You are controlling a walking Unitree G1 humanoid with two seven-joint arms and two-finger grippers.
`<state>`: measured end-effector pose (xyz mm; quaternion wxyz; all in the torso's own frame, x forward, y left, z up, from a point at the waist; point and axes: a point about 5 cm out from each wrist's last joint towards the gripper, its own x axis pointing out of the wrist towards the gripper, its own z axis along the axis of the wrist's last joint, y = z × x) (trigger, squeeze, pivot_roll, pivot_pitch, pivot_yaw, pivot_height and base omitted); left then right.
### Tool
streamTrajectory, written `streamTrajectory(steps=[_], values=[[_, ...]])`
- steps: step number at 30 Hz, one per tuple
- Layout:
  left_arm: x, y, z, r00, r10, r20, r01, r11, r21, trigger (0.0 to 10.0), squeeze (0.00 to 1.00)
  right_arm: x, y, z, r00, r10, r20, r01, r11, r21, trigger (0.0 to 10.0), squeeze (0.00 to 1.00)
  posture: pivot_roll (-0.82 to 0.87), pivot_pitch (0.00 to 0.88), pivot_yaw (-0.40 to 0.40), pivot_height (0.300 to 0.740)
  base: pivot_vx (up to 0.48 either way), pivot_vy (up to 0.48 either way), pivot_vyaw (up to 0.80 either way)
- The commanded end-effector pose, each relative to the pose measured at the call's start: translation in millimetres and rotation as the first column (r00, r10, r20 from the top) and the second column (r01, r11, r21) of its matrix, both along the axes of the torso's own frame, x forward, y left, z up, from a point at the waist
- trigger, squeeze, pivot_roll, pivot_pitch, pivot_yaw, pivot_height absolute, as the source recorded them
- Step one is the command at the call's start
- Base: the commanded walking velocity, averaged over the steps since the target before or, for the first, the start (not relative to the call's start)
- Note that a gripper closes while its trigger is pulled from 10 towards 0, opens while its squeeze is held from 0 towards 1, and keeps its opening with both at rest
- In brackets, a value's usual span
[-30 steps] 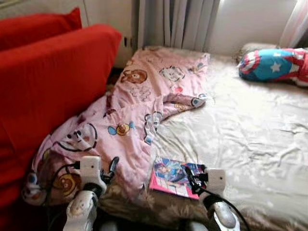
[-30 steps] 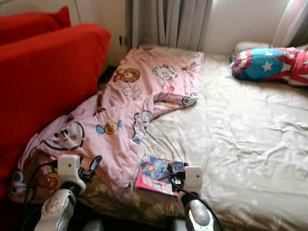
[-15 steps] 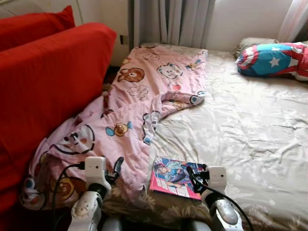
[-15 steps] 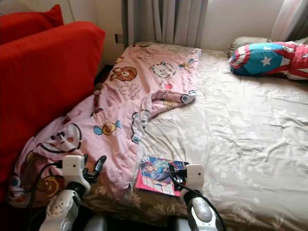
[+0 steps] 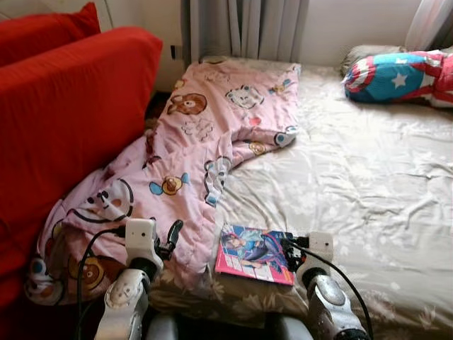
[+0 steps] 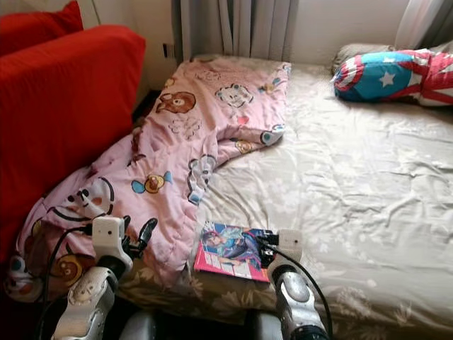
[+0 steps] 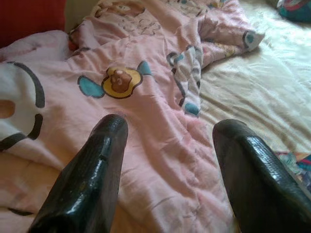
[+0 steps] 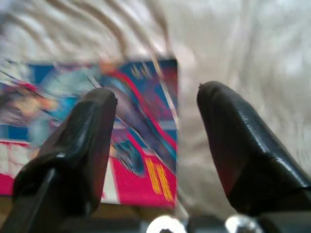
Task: Clean up the room
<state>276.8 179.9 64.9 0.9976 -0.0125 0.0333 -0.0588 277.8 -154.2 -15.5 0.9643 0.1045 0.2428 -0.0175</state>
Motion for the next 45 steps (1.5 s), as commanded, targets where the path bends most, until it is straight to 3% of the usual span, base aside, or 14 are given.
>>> streamTrajectory(steps=[1, 11, 18, 25, 32, 45], values=[[-3.5, 1.2, 1.6, 1.0, -0.011, -0.002, 0.011, 1.0, 0.02, 10.0, 0.0, -4.1, -4.8, -5.6, 0.999, -0.032, -0.042, 0.033, 0.999, 0.013, 10.0, 0.0, 0.06, 0.156, -0.052, 0.616, 0.0, 0.0, 0.0], [-30.6, 8.3, 2.9, 1.0, 0.001, -0.025, 0.0, 1.0, 0.031, 10.0, 0.0, -3.9, -6.9, -6.3, 0.998, -0.054, -0.041, 0.056, 0.998, 0.04, 10.0, 0.0, 0.11, 0.258, -0.026, 0.616, 0.0, 0.0, 0.0], [-48.2, 17.3, -0.3, 0.998, 0.019, -0.066, -0.015, 0.998, 0.058, 10.0, 0.0, 9.2, -5.8, 7.5, 0.997, -0.055, 0.051, 0.05, 0.994, 0.097, 10.0, 0.0, 0.13, 0.291, -0.009, 0.616, 0.0, 0.0, 0.0], [-55.0, 17.5, 1.8, 0.996, 0.021, -0.087, -0.016, 0.998, 0.061, 10.0, 0.0, 11.6, -10.4, 11.4, 0.994, -0.062, 0.09, 0.049, 0.989, 0.141, 10.0, 0.0, 0.13, 0.294, 0.001, 0.616, 0.0, 0.0, 0.0], [-59.2, 18.6, 4.2, 0.995, 0.015, -0.103, -0.008, 0.997, 0.072, 10.0, 0.0, 3.4, -16.0, 4.7, 0.994, -0.075, 0.076, 0.062, 0.985, 0.16, 10.0, 0.0, 0.14, 0.294, 0.011, 0.616, 0.0, 0.0, 0.0], [-63.2, 18.2, 7.0, 0.993, 0.005, -0.115, 0.004, 0.997, 0.081, 10.0, 0.0, -4.5, -9.4, -2.2, 0.996, -0.052, 0.066, 0.037, 0.976, 0.215, 10.0, 0.0, 0.13, 0.303, 0.021, 0.616, 0.0, 0.0, 0.0]])
